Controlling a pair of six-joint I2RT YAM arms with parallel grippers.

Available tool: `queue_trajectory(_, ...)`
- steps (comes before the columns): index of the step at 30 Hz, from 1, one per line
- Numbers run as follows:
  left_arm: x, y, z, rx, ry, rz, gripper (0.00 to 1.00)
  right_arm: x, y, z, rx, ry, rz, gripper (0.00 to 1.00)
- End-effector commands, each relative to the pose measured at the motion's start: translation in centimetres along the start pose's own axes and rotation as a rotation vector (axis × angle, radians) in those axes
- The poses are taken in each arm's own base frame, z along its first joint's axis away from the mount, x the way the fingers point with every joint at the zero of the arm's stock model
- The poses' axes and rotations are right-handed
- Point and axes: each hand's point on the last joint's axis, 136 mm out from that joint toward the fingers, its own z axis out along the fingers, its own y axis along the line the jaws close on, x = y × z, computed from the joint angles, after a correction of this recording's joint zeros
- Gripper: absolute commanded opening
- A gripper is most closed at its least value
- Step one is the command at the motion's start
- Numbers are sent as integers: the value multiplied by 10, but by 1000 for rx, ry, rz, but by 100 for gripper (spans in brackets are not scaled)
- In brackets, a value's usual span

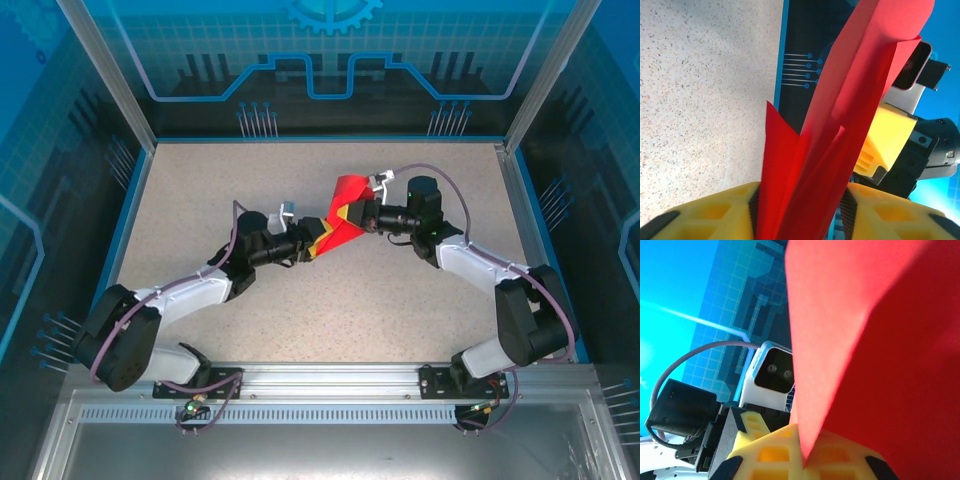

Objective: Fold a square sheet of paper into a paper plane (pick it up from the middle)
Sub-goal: Turn over the paper at the center of the table.

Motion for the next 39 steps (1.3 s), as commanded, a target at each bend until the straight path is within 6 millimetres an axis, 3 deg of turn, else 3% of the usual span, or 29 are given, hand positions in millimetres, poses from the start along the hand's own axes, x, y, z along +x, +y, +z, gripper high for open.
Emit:
queue_trajectory(1,-2,-18,1,43,16,46,40,-2,11,-7,-33,-3,-22,3)
queue_trajectory(7,-1,-24,-1,42,27,92,20,-1,3,-6,-18,2,-5,4)
queue_trajectory(12,1,-27,-1,33,48,116,16,-1,0,-6,-14,2,-1,4)
queue_trajectory(18,0,-24,-1,14,55,142,2,-1,-5,-8,-4,-3,6,6)
queue_trajectory(26,-1,-19,-7,-81,76,245,0,-2,-16,-20,58,-10,5,33)
queue_trajectory(30,-4,-14,-21,-256,98,443,0,-3,-24,-38,129,-18,-12,42)
queue_trajectory(39,-35,2,-58,-854,136,1097,0,-7,-47,-75,284,-43,-26,49)
